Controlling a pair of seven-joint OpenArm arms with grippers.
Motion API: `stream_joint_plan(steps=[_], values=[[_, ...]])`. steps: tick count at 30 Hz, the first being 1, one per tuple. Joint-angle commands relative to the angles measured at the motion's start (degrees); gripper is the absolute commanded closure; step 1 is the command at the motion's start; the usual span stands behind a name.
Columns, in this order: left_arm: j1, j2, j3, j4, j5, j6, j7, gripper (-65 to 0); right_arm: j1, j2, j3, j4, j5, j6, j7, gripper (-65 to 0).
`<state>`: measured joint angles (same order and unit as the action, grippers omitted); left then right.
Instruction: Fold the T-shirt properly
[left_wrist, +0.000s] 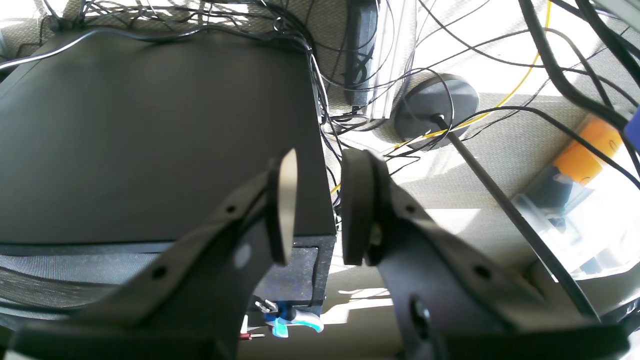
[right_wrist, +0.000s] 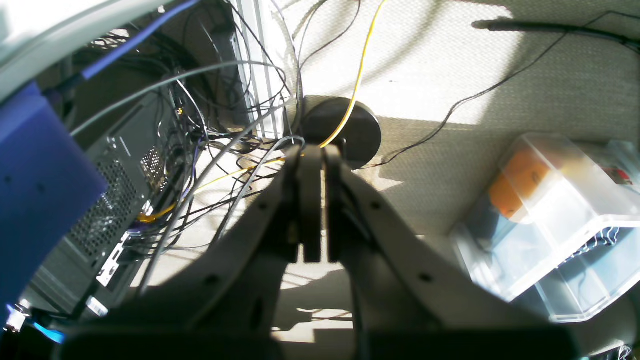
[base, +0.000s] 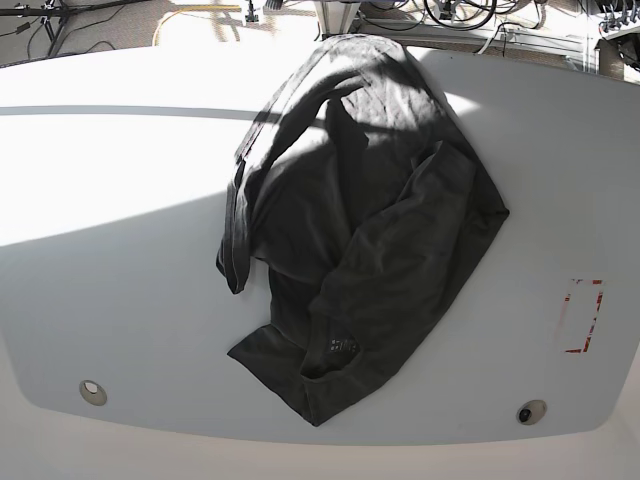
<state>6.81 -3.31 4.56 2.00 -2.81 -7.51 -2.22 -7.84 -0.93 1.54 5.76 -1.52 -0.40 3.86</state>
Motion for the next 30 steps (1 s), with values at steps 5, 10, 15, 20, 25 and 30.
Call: stream_joint_plan(steps=[5, 10, 15, 20, 25, 30], values=[[1.0, -1.4, 0.0, 0.1, 0.1, -0.9, -1.4, -13.8, -4.6, 1.3, -0.5, 2.8, -0.1, 0.1, -0.1, -0.5], [1.4, -1.5, 0.0, 0.9, 0.1, -1.0, -1.5, -13.9, -5.9, 1.3, -0.5, 4.8, -0.1, 0.2, -0.2, -0.6], [2.5, -1.5, -0.3, 2.2, 0.4, -0.8, -1.5, -13.8, -6.8, 1.1, -0.3, 7.0, -0.2, 0.2, 0.0, -0.6], [3.7, -1.6, -0.4, 3.7, 0.5, -0.8, -1.7, -13.7, -7.6, 1.1, -0.3, 8.2, -0.2, 0.2, -0.1, -0.7], [5.7, -1.4, -0.3, 6.5, 0.7, -0.8, -2.2, -13.6, -9.3, 1.1, -0.2, 10.2, -0.2, 0.1, 0.1, -0.6], [6.4, -1.4, -0.4, 7.9, 0.6, -0.8, -2.2, -13.6, -10.2, 1.1, -0.2, 11.6, -0.1, 0.1, 0.1, -0.6]])
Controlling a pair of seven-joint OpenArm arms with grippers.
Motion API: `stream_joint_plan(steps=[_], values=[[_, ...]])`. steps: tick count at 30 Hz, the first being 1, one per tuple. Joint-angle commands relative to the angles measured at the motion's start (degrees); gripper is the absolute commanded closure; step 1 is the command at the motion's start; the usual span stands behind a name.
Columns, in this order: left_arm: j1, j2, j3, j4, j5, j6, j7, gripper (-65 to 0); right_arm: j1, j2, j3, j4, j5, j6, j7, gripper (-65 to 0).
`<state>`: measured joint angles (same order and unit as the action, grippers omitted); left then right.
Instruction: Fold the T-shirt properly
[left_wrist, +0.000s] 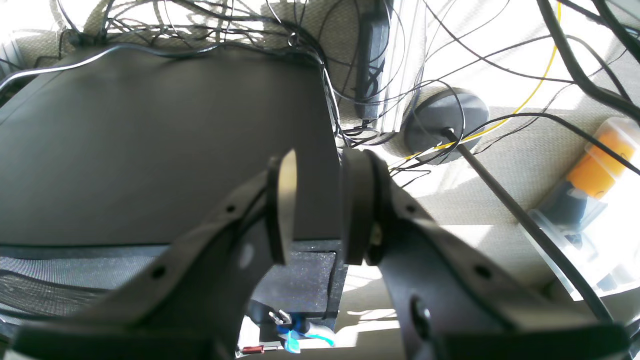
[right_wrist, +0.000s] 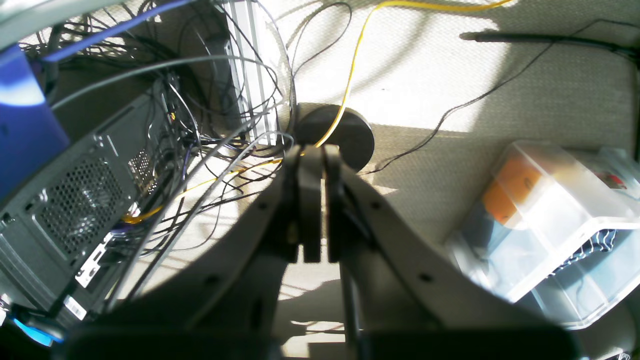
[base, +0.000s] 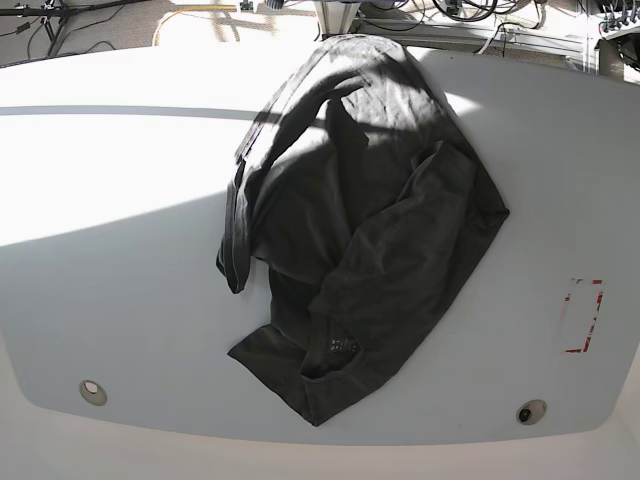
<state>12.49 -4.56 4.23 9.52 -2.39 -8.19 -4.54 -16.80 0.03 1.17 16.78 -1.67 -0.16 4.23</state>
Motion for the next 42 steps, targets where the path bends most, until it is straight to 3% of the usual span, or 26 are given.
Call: stream_joint_plan(steps=[1, 15, 25, 42], values=[[0.8, -0.2, -0.1, 0.4, 0.3, -0.1, 0.2, -13.6, -1.3, 0.1, 0.1, 0.7, 0.0, -0.2, -0.3, -0.6], [-0.7, -0.4, 0.0, -3.6, 0.5, 0.0, 0.5, -13.5, -0.8, 0.2, 0.2, -1.3, 0.0, -0.3, -0.2, -0.4], [3.1, -2.1, -0.1, 0.5, 0.8, 0.0, -0.6, -13.9, -7.1, 0.7, 0.1, 4.6, -0.2, -0.1, 0.1, -0.2], [6.2, -3.3, 0.0, 5.1, 0.6, 0.0, -0.6, -13.8, -9.2, 0.8, 0.0, 8.3, -0.1, -0.1, -0.3, -0.2]])
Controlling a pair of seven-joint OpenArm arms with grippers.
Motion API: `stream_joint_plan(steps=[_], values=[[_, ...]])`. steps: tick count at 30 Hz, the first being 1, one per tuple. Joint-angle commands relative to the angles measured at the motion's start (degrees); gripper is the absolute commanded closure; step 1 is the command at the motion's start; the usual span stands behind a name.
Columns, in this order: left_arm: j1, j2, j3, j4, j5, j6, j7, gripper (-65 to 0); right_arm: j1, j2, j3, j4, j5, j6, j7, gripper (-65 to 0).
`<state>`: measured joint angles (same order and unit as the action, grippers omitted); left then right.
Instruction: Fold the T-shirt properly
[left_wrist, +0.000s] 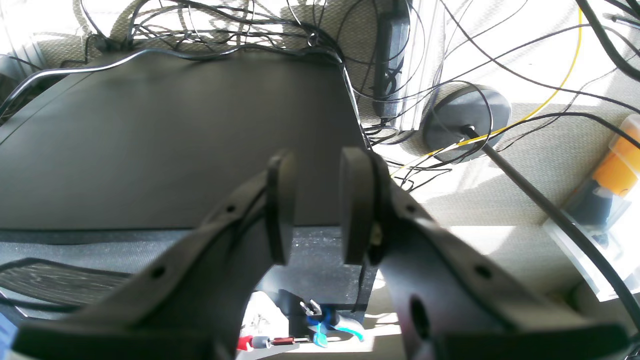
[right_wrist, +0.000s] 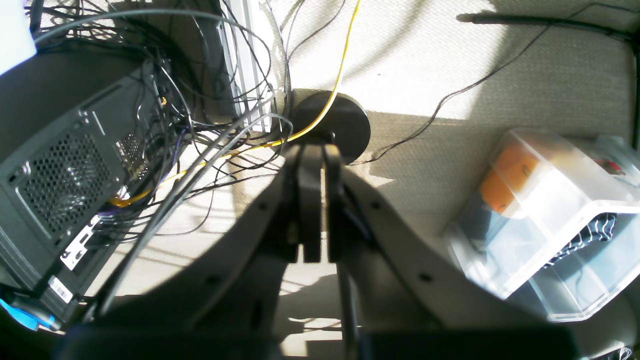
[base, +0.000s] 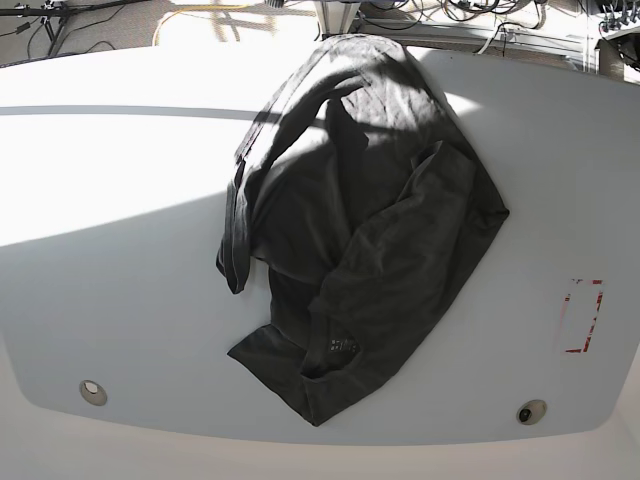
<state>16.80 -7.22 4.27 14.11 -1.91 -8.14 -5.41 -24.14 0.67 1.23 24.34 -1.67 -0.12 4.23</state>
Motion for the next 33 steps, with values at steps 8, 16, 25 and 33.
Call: stream_joint_plan(steps=[8, 16, 25, 33], values=[[5.4, -0.9, -0.3, 5.1, -0.1, 0.0, -0.2, -13.8, -4.9, 0.5, 0.1, 5.5, 0.1, -0.1, -0.2, -0.2], [9.4, -0.8, 0.0, 9.7, -0.6, -0.1, -1.5, -13.9, -9.0, 0.5, 0.1, 10.5, -0.1, 0.0, 0.0, 0.0], [15.8, -0.9, -0.1, 17.5, -0.4, 0.0, -2.2, -13.8, -16.5, 0.1, 0.1, 19.6, -0.2, 0.1, 0.0, 0.0], [20.7, -1.2, 0.1, 26.4, -0.9, -0.1, -2.8, -13.8, -22.5, -0.1, 0.3, 28.2, -0.3, 0.3, 0.0, 0.0]])
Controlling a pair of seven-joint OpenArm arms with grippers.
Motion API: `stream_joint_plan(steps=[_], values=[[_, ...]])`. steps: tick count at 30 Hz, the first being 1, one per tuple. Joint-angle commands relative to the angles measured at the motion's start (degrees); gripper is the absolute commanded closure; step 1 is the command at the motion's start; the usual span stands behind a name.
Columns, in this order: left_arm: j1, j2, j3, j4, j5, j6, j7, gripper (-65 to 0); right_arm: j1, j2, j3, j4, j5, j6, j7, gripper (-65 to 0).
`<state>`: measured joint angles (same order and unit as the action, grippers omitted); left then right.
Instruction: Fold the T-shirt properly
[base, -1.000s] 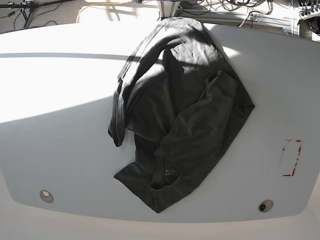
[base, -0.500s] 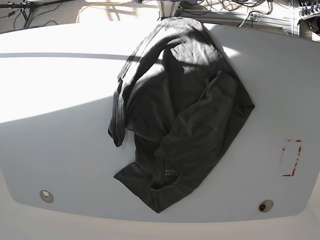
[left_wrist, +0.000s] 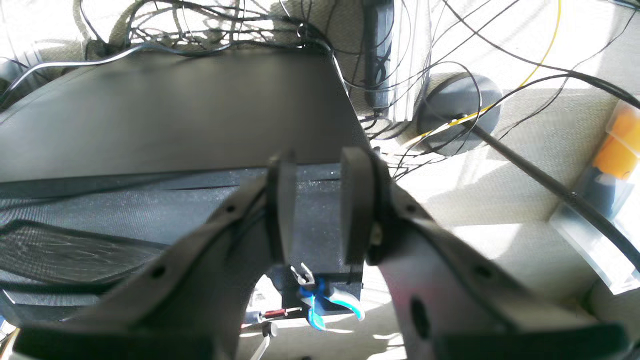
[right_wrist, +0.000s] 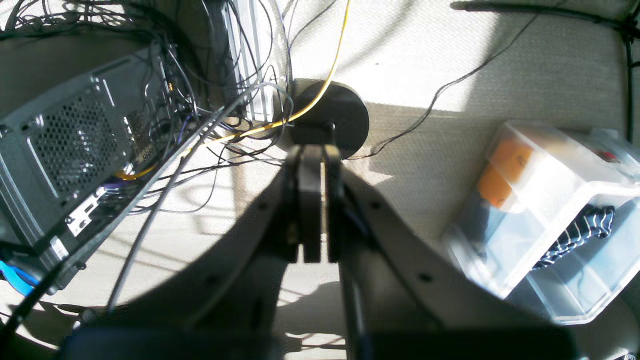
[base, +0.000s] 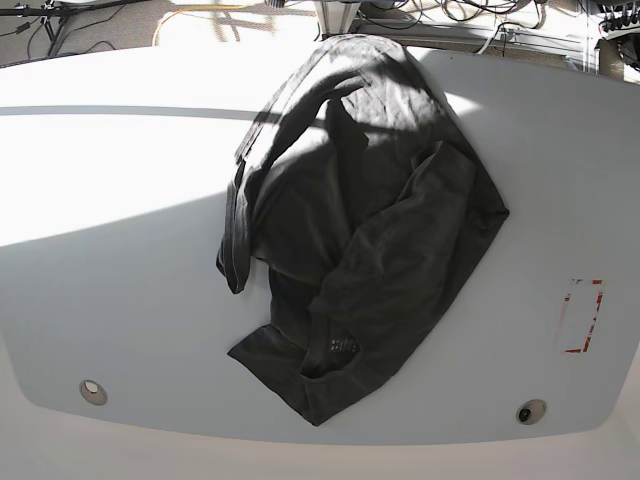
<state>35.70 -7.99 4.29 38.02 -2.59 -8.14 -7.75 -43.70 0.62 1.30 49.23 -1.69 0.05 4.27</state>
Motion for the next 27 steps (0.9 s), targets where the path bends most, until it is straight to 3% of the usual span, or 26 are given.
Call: stream_joint_plan(steps=[1, 14, 27], values=[[3.5, -0.4, 0.1, 5.6, -0.3, -0.1, -0.5, -13.8, -4.4, -0.3, 0.2, 5.5, -0.3, 0.0, 0.0, -0.1], [15.3, 0.3, -0.3, 25.5, -0.1, -0.2, -1.1, -13.5, -12.3, -0.8, 0.0, 17.9, 0.0, 0.2, 0.1, -0.4], [23.0, 0.2, -3.8, 36.9, 0.2, 0.1, -0.3, -13.3, -18.5, -0.6, 0.3, 27.6, 0.2, 0.3, 0.2, -0.4]])
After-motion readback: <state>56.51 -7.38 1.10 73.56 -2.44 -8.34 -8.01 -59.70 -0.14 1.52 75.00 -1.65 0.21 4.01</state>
